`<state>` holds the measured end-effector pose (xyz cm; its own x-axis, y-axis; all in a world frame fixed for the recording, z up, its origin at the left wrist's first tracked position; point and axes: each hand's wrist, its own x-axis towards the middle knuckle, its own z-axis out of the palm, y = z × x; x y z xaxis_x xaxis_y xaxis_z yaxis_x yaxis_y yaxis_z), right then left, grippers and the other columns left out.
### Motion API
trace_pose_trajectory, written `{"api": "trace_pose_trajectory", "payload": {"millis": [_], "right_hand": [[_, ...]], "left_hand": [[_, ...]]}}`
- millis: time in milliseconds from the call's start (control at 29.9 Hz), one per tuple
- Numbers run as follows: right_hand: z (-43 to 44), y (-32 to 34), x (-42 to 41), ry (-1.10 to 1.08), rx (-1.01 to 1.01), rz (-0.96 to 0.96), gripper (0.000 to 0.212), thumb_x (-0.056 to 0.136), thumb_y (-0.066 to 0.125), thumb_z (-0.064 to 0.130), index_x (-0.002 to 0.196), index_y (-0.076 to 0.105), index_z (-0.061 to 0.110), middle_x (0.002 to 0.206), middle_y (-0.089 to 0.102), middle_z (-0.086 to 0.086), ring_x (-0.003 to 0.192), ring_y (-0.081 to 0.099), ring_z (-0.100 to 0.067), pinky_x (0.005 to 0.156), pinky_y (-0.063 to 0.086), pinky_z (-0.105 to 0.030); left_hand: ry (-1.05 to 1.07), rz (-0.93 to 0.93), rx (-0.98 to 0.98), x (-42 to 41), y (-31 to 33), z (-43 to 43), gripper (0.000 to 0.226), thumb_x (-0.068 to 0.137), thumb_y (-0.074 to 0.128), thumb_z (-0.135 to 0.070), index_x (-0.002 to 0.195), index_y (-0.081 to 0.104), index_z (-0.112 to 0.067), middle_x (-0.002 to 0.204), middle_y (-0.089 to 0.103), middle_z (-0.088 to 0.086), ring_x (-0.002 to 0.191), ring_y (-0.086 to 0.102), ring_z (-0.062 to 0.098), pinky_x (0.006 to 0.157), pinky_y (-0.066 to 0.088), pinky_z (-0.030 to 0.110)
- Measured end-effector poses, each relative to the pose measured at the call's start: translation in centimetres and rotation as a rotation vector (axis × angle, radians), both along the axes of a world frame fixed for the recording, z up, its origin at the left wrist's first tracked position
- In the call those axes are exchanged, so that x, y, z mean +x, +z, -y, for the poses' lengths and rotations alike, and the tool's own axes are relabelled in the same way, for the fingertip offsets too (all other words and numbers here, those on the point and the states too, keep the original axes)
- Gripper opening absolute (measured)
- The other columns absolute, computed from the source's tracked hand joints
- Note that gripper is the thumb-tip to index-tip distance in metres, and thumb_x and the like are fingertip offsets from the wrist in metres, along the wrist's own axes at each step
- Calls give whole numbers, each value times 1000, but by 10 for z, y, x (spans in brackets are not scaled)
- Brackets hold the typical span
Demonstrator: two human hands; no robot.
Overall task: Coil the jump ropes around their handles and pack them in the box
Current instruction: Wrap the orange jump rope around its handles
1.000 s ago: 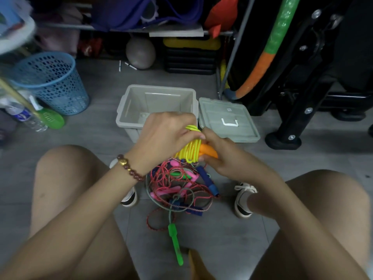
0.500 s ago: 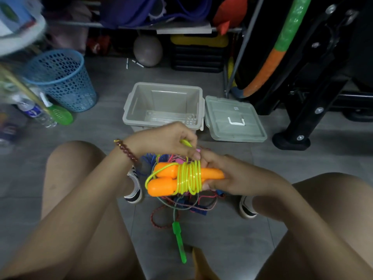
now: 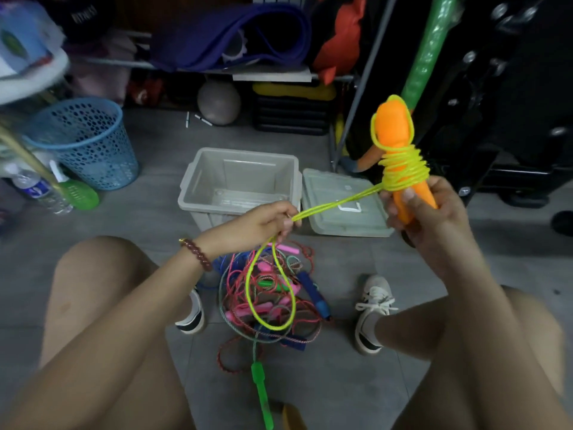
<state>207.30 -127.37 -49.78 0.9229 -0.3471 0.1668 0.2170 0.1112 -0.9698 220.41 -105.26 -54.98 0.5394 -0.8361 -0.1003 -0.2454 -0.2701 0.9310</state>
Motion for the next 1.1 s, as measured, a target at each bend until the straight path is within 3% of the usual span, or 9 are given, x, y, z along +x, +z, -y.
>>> {"api": "trace_pose_trajectory", "payload": {"millis": [167,267,468,568,668,802,935,1002,1102], "right_hand": [[4,-4,-3,-90,-44,-79,11,95,45,-1,96,39,8,75,68,-4,60,55,-12,49,40,-22],[8,-5,-2,-50,-109,-171,9,92,52,2,96,44,3,70,67,-3,58,54,-11,47,39,-23],[10,-13,5,-82,-312,-317,54,78,58,19,113,44,-18,67,67,-3,52,53,-9,42,39,-22],[13,-19,11,-157,-342,-341,39,85,60,8,109,47,-20,63,67,0,48,51,-6,40,38,-20],[13,-26,16,-217,-390,-371,26,90,57,4,107,47,-13,62,67,2,47,50,-4,41,38,-20],[1,-36,20,-290,-591,-384,29,88,60,12,87,33,23,80,67,-6,67,59,-15,58,44,-37],[-13,-31,22,-289,-779,-374,27,91,58,16,95,32,12,87,64,-17,77,60,-32,65,48,-50],[-16,-29,22,-270,-834,-382,28,91,57,18,96,31,11,86,64,-17,75,60,-33,63,48,-51],[-20,-33,22,-193,-881,-439,28,91,57,17,94,29,13,86,63,-17,78,59,-35,65,47,-47]], "left_hand": [[124,-103,7,-9,7,7,26,101,31,-6,85,50,-17,63,35,-2,42,30,-2,43,27,12],[131,-60,99,-11,8,5,31,99,33,-5,75,48,-16,57,42,-7,36,34,-3,39,26,8],[75,-148,93,-16,11,5,29,91,39,-21,62,37,-16,46,34,-11,45,27,5,43,26,16],[115,-123,118,-24,17,8,38,99,38,-26,62,37,-18,43,31,-12,41,24,3,39,22,13],[72,-136,90,-32,25,11,36,97,39,-29,65,40,-13,41,30,-11,37,21,0,37,20,11],[37,-193,59,-42,36,16,39,99,36,-26,61,34,-15,42,26,-11,37,18,1,36,17,11],[112,-169,-37,-48,48,15,41,98,40,-22,58,34,-14,47,27,-10,38,22,1,39,27,5],[138,40,-40,-44,47,10,46,96,47,-35,56,34,-16,50,25,-6,42,23,3,43,29,13],[212,784,235,-39,45,2,51,90,50,-48,52,32,-19,40,26,-6,42,28,10,44,19,26]]}}
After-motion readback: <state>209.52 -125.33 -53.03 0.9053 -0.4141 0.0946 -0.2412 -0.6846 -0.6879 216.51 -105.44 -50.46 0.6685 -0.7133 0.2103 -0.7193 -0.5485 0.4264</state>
